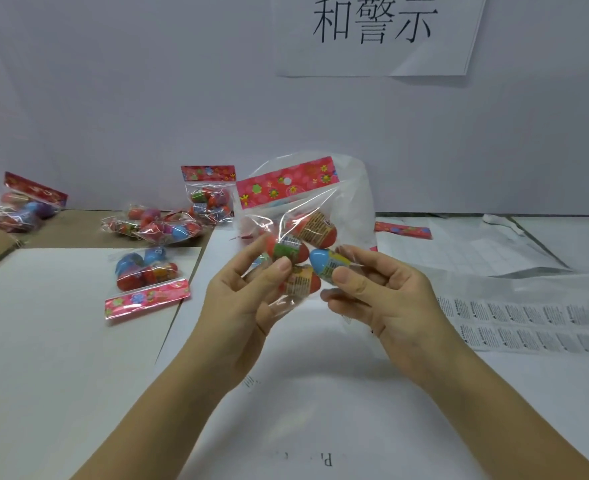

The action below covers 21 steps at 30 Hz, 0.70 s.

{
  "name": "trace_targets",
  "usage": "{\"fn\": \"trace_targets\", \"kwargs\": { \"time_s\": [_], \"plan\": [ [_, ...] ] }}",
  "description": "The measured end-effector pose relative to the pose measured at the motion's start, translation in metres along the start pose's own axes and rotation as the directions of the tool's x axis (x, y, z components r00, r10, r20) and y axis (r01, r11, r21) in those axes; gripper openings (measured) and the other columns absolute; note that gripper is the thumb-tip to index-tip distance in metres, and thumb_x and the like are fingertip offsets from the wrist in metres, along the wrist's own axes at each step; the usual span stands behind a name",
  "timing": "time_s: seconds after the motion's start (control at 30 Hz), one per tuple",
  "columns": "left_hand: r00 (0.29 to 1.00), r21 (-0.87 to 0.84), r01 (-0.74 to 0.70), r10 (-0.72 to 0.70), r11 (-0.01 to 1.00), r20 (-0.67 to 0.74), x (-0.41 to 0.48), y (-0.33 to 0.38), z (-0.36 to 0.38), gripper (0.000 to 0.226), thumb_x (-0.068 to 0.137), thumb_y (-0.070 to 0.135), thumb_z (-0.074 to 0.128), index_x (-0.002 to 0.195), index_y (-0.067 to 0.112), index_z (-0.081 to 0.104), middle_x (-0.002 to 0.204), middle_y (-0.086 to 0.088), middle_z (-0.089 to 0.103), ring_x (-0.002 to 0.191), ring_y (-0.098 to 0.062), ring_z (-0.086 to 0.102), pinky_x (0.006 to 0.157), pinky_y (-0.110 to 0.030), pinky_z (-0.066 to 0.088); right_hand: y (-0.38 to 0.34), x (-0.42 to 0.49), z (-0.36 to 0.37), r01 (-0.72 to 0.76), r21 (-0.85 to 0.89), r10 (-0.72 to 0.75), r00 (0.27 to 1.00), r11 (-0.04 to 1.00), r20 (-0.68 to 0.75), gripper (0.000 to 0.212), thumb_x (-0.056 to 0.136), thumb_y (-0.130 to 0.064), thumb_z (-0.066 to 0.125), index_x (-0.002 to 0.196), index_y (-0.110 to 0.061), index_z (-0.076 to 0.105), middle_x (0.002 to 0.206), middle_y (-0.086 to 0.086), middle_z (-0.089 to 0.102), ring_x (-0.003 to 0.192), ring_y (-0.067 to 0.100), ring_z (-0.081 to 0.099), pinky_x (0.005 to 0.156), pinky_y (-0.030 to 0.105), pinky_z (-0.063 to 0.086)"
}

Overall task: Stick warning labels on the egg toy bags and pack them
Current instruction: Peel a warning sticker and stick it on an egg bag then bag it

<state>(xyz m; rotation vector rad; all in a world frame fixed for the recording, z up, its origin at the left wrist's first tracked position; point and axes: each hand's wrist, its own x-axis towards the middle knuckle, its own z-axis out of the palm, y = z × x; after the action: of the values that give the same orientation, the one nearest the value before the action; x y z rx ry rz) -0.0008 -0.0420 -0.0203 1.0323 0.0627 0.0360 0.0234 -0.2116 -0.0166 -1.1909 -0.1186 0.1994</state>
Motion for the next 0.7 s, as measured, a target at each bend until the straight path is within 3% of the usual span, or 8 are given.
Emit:
{"fn": "trace_targets", "kwargs": {
  "time_s": [0.13, 0.33, 0.43, 0.5, 0.57, 0.63, 0.7],
  "plan": [
    [0.994, -0.008, -0.068, 0.067, 0.998, -0.081, 0.002, -0.003, 0.001, 0.051, 0.064, 0.012, 0.072, 0.113, 0.024, 0.064, 0.1, -0.011, 0.076, 0.092, -0.026, 0.074, 0.068, -0.035, 0.062, 0.001, 0.0, 0.0, -0.071, 0.101, 0.07, 0.998, 0.992, 0.012, 0.053, 0.051, -0.015, 0.08, 0.102, -0.008, 0.069, 0.088, 0.013, 0.075, 0.068, 0.026, 0.073, 0.056, 0.023, 0.056],
    [0.994, -0.001, -0.075, 0.075, 0.997, -0.075, 0.002, -0.003, -0.001, 0.061, 0.054, 0.014, 0.078, 0.113, 0.026, 0.065, 0.104, -0.01, 0.075, 0.096, -0.026, 0.073, 0.074, -0.039, 0.062, 0.0, -0.001, 0.001, -0.094, 0.167, 0.091, 0.995, 0.981, 0.03, 0.052, 0.053, -0.013, 0.079, 0.104, -0.007, 0.069, 0.091, 0.013, 0.075, 0.071, 0.024, 0.073, 0.057, 0.022, 0.057],
    [0.979, 0.212, -0.156, 0.18, 0.965, -0.097, -0.001, -0.004, 0.002, 0.083, 0.038, 0.028, 0.087, 0.115, 0.039, 0.061, 0.109, 0.01, 0.074, 0.098, -0.016, 0.072, 0.075, -0.031, 0.061, 0.0, -0.004, 0.003, 0.013, 0.114, -0.01, 0.999, 0.993, -0.031, 0.055, 0.054, -0.016, 0.079, 0.108, -0.013, 0.067, 0.093, 0.012, 0.075, 0.077, 0.025, 0.073, 0.06, 0.023, 0.057],
    [0.967, 0.273, -0.197, 0.232, 0.942, -0.101, -0.002, -0.005, 0.003, 0.079, 0.038, 0.034, 0.088, 0.112, 0.041, 0.061, 0.105, 0.02, 0.072, 0.095, -0.01, 0.072, 0.07, -0.024, 0.059, 0.004, -0.008, 0.005, 0.18, -0.068, -0.186, 0.978, 0.981, -0.092, 0.056, 0.056, -0.021, 0.08, 0.109, -0.024, 0.065, 0.094, 0.006, 0.075, 0.082, 0.022, 0.073, 0.065, 0.024, 0.058],
    [0.978, 0.28, -0.164, 0.192, 0.946, -0.078, -0.002, -0.008, 0.003, 0.07, 0.045, 0.038, 0.094, 0.109, 0.038, 0.067, 0.109, 0.015, 0.072, 0.102, -0.012, 0.071, 0.083, -0.033, 0.058, 0.01, -0.013, 0.008, 0.324, -0.279, -0.364, 0.925, 0.904, -0.106, 0.053, 0.06, -0.028, 0.081, 0.11, -0.033, 0.063, 0.097, -0.004, 0.073, 0.089, 0.014, 0.071, 0.07, 0.022, 0.057],
    [0.996, 0.268, -0.089, 0.09, 0.959, 0.009, -0.004, -0.007, 0.006, 0.065, 0.05, 0.052, 0.091, 0.11, 0.036, 0.071, 0.116, 0.009, 0.072, 0.111, -0.013, 0.067, 0.096, -0.038, 0.052, 0.016, -0.019, 0.01, 0.476, -0.478, -0.55, 0.835, 0.739, -0.019, 0.048, 0.067, -0.026, 0.082, 0.11, -0.038, 0.063, 0.098, -0.01, 0.07, 0.093, 0.008, 0.067, 0.073, 0.017, 0.055],
    [0.992, 0.175, -0.037, 0.015, 0.984, 0.123, -0.007, -0.008, 0.006, 0.075, 0.05, 0.057, 0.089, 0.115, 0.024, 0.069, 0.118, -0.001, 0.071, 0.113, -0.019, 0.066, 0.094, -0.036, 0.054, 0.023, -0.019, 0.008, 0.628, -0.689, -0.713, 0.662, 0.363, 0.228, 0.045, 0.073, -0.014, 0.084, 0.112, -0.024, 0.066, 0.102, -0.003, 0.068, 0.094, 0.009, 0.065, 0.077, 0.02, 0.055]
  ]
}}
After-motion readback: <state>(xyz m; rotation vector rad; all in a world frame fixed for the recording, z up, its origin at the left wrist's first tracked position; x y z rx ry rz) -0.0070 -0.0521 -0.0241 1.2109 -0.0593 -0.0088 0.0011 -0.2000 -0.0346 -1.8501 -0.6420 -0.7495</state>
